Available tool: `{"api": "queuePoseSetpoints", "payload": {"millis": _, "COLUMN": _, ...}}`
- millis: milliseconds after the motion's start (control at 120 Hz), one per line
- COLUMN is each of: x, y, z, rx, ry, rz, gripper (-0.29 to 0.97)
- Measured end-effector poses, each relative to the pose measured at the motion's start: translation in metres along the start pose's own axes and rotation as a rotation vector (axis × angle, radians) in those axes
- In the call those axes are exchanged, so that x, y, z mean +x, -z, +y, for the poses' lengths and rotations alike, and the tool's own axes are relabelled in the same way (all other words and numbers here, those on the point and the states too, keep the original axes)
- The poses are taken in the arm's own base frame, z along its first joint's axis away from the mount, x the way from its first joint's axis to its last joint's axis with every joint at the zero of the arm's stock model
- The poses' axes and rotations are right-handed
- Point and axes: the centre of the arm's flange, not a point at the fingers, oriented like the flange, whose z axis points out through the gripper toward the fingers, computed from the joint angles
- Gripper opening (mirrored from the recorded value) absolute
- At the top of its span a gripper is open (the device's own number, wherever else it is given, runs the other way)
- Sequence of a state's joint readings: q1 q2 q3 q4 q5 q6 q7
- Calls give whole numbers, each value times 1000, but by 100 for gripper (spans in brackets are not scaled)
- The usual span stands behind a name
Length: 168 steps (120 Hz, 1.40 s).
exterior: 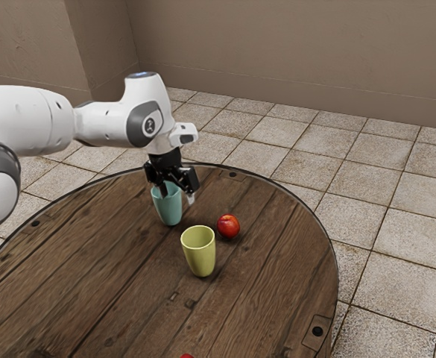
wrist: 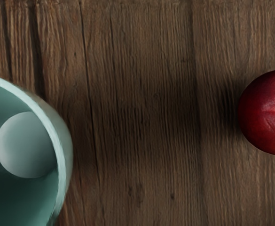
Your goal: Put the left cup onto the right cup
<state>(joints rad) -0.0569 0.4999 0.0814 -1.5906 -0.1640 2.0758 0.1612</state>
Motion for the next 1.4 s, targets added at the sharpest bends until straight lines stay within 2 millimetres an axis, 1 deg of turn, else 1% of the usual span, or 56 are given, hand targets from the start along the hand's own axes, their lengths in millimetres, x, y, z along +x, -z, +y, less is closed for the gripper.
{"api": "queuePoseSetpoints", "payload": {"millis": 67, "x": 9, "y": 14, "z": 0, "rx": 20, "ry": -4, "rz": 36, "gripper": 65}}
{"api": "queuePoseSetpoints", "payload": {"millis": 133, "x": 14, "y": 16, "z": -4, "rx": 32, "ry": 3, "rz": 49, "gripper": 65}}
{"api": "queuePoseSetpoints", "payload": {"millis": 233, "x": 17, "y": -3, "z": -16, "rx": 40, "ry": 29, "rz": 30, "gripper": 64}}
{"api": "queuePoseSetpoints", "payload": {"millis": 350, "x": 18, "y": -22, "z": -20, "rx": 39, "ry": 50, "rz": 7, "gripper": 64}}
{"api": "queuePoseSetpoints", "payload": {"millis": 433, "x": 18, "y": -34, "z": -21, "rx": 41, "ry": 63, "rz": -7, "gripper": 61}}
{"api": "queuePoseSetpoints", "payload": {"millis": 483, "x": 19, "y": -40, "z": -22, "rx": 43, "ry": 71, "rz": -14, "gripper": 54}}
{"api": "queuePoseSetpoints", "payload": {"millis": 567, "x": 18, "y": -42, "z": -24, "rx": 46, "ry": 92, "rz": -18, "gripper": 33}}
{"api": "queuePoseSetpoints", "payload": {"millis": 633, "x": 20, "y": -36, "z": -27, "rx": 51, "ry": 110, "rz": -10, "gripper": 19}}
{"api": "queuePoseSetpoints", "payload": {"millis": 708, "x": 20, "y": -32, "z": -30, "rx": 55, "ry": 128, "rz": -7, "gripper": 8}}
{"api": "queuePoseSetpoints", "payload": {"millis": 858, "x": 18, "y": -36, "z": -34, "rx": 59, "ry": 159, "rz": -18, "gripper": -3}}
{"api": "queuePoseSetpoints", "payload": {"millis": 1042, "x": 18, "y": -35, "z": -33, "rx": 61, "ry": 182, "rz": -19, "gripper": -8}}
{"api": "queuePoseSetpoints", "payload": {"millis": 1075, "x": 18, "y": -31, "z": -31, "rx": 61, "ry": 183, "rz": -16, "gripper": -8}}
{"api": "queuePoseSetpoints", "payload": {"millis": 1183, "x": 19, "y": -9, "z": -21, "rx": 67, "ry": 176, "rz": -5, "gripper": -9}}
{"api": "queuePoseSetpoints", "payload": {"millis": 1225, "x": 16, "y": 9, "z": -13, "rx": 74, "ry": 166, "rz": 4, "gripper": -9}}
{"api": "queuePoseSetpoints", "payload": {"millis": 1267, "x": 12, "y": 32, "z": -2, "rx": 84, "ry": 151, "rz": 13, "gripper": -10}}
{"api": "queuePoseSetpoints", "payload": {"millis": 1300, "x": 7, "y": 54, "z": 15, "rx": 92, "ry": 130, "rz": 21, "gripper": -10}}
{"api": "queuePoseSetpoints", "payload": {"millis": 1342, "x": -4, "y": 83, "z": 45, "rx": 97, "ry": 92, "rz": 32, "gripper": -10}}
{"api": "queuePoseSetpoints", "payload": {"millis": 1367, "x": -11, "y": 95, "z": 64, "rx": 99, "ry": 68, "rz": 30, "gripper": -10}}
{"api": "queuePoseSetpoints", "payload": {"millis": 1400, "x": -22, "y": 106, "z": 88, "rx": 100, "ry": 37, "rz": 20, "gripper": -10}}
